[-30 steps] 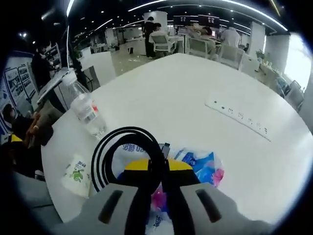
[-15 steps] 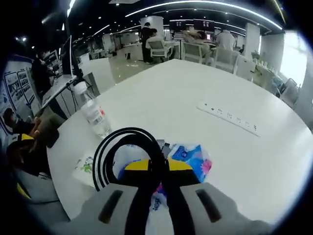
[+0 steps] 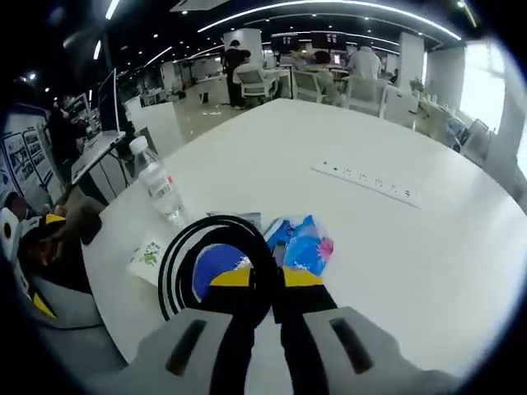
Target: Arrange the tabletop items into an orderly group along one side of the table until the central work area is clear of visible clutter.
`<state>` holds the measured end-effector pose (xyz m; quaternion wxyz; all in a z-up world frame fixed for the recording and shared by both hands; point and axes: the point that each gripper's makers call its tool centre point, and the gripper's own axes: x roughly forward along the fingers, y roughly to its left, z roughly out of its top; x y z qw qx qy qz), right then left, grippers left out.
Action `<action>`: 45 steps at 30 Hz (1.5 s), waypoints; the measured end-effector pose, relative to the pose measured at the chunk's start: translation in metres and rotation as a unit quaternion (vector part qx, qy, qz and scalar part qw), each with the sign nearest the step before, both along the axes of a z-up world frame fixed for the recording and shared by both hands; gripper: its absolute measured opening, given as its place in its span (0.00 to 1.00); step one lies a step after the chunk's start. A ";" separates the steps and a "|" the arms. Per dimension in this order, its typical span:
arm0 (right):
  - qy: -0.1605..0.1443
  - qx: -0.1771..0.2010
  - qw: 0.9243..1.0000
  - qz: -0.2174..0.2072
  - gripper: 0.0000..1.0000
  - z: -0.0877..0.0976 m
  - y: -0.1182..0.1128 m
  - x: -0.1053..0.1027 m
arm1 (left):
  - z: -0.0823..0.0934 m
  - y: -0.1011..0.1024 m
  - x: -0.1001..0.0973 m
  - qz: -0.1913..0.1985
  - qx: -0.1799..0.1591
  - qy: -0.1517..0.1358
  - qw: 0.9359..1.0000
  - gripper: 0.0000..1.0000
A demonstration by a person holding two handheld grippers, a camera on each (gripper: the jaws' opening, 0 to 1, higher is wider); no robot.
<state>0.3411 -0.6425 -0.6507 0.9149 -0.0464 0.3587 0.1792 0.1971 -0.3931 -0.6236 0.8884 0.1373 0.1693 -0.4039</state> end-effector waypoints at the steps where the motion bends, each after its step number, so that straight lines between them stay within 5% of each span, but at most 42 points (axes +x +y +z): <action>1: 0.001 -0.001 1.000 -0.001 0.09 0.000 -0.001 -0.001 | 0.000 0.000 0.000 0.001 -0.001 0.000 1.000 0.95; 25: 0.048 0.000 0.997 -0.061 0.09 -0.040 -0.058 -0.070 | 0.001 -0.003 0.000 0.000 -0.021 0.008 1.000 1.00; 45: 0.099 0.000 0.992 -0.083 0.09 -0.082 -0.070 -0.112 | -0.002 -0.001 -0.002 -0.001 -0.021 0.017 1.000 1.00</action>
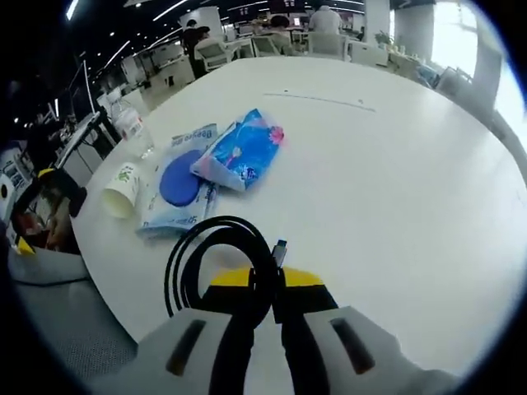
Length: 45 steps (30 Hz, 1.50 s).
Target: Arrange the tabletop items into an orderly group along one side of the table until the central work area is clear of visible clutter.
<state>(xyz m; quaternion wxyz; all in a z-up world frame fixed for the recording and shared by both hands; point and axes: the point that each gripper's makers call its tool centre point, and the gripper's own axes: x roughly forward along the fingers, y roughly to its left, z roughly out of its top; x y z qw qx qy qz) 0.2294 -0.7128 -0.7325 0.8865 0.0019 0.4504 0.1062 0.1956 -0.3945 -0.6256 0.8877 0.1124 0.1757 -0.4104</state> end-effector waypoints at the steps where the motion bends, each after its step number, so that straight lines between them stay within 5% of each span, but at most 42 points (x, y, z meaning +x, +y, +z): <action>1: 0.002 0.000 1.000 0.000 0.09 -0.002 0.000 -0.001 | 0.000 0.000 0.000 0.000 0.000 0.000 1.000 1.00; 18: 0.036 -0.005 0.999 -0.024 0.10 -0.030 -0.009 -0.016 | -0.001 0.003 0.001 0.007 0.004 0.005 1.000 0.99; 37: 0.040 -0.003 0.999 -0.010 0.11 -0.033 -0.010 -0.024 | -0.004 0.003 0.001 0.005 0.009 0.009 1.000 0.98; 42: 0.001 -0.029 0.999 0.015 0.31 -0.023 -0.014 -0.015 | -0.004 0.003 0.000 0.005 0.007 0.009 1.000 0.98; 45: -0.010 -0.026 0.999 0.019 0.34 -0.019 -0.015 -0.009 | -0.004 0.003 0.000 0.004 0.008 0.008 1.000 0.98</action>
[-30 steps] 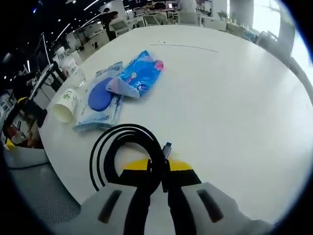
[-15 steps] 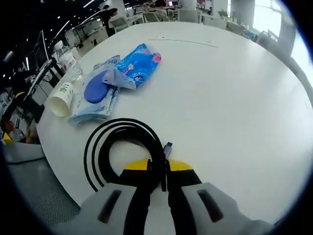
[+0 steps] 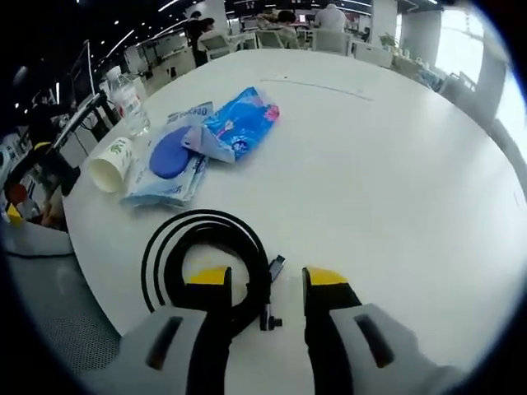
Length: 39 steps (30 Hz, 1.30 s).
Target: Arrange the tabletop items into an orderly group along one side of the table until the central work area is clear of visible clutter.
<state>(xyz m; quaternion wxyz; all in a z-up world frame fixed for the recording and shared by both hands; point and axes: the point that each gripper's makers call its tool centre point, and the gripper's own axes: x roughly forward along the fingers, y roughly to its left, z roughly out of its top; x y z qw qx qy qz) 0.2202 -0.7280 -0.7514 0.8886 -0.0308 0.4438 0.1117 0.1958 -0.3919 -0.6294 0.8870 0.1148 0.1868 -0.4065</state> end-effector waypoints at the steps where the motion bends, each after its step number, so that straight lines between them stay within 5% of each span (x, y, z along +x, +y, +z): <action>1: -0.006 0.001 1.000 0.001 0.37 0.002 0.000 0.003 | 0.000 0.000 0.000 0.000 -0.001 0.000 1.000 0.98; 22: -0.066 0.005 0.997 0.050 0.48 0.049 0.038 0.098 | -0.001 0.001 -0.001 -0.001 -0.001 0.006 1.000 0.98; 39: -0.073 0.006 0.995 0.072 0.44 0.052 0.078 0.159 | -0.001 0.002 -0.002 0.008 0.002 0.010 1.000 0.96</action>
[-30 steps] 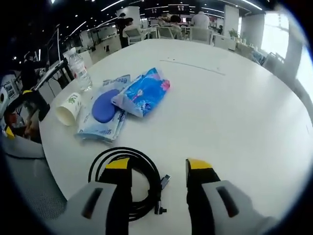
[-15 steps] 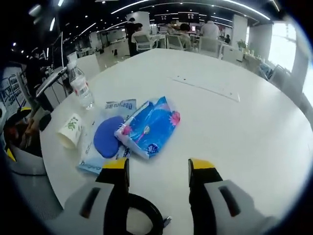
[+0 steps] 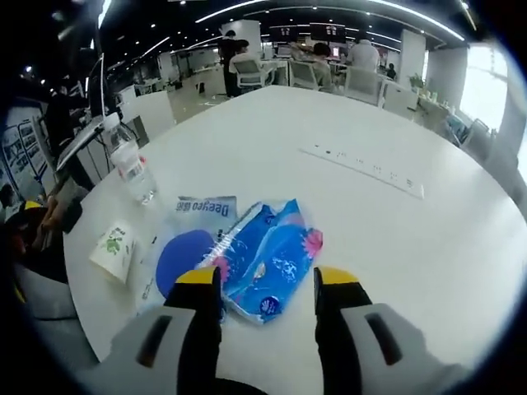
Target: Arrange the tabletop items into an orderly group along one side of the table until the central work area is clear of visible clutter.
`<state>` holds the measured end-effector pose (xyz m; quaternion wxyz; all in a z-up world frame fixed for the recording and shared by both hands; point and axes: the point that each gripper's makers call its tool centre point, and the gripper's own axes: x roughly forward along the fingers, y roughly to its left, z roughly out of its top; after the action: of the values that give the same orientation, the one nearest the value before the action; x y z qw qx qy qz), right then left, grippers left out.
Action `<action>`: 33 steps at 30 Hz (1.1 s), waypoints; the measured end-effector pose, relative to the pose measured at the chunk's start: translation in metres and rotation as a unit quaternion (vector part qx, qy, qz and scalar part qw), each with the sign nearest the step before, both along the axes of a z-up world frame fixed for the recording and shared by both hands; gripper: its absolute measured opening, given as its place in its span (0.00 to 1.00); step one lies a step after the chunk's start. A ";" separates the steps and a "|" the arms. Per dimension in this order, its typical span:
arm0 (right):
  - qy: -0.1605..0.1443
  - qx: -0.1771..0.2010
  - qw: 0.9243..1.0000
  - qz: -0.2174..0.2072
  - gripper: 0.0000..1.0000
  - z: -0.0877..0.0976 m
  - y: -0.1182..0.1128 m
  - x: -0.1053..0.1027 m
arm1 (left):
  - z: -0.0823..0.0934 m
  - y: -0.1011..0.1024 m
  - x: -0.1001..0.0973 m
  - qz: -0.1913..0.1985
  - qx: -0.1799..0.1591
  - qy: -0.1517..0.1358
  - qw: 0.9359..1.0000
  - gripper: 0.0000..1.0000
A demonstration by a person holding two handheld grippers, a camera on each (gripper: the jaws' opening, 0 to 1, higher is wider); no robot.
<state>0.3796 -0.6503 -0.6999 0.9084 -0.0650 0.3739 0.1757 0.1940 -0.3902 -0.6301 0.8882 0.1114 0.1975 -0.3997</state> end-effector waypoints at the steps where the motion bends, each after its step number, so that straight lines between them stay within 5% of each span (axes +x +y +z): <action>1: 0.000 0.000 1.000 0.000 0.44 0.000 0.001 0.001 | 0.000 0.000 0.000 0.000 0.000 0.001 1.000 0.96; 20: 0.039 -0.028 0.999 -0.015 0.23 -0.027 0.013 0.035 | -0.006 0.007 0.002 0.008 0.012 0.012 1.000 0.94; 24: 0.053 -0.030 0.998 -0.013 0.17 -0.032 0.016 0.034 | -0.008 0.009 0.003 0.010 0.014 0.014 1.000 0.93; 28: 0.071 -0.037 0.997 0.000 0.01 -0.038 0.017 0.030 | -0.008 0.010 0.004 0.013 0.016 0.013 1.000 0.93; 33: 0.079 -0.031 0.996 0.000 0.00 -0.036 0.016 0.025 | -0.008 0.010 0.004 0.012 0.016 0.013 1.000 0.92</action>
<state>0.4048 -0.6345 -0.7363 0.8735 -0.0789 0.4499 0.1686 0.1977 -0.3801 -0.6382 0.8886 0.1181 0.2164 -0.3869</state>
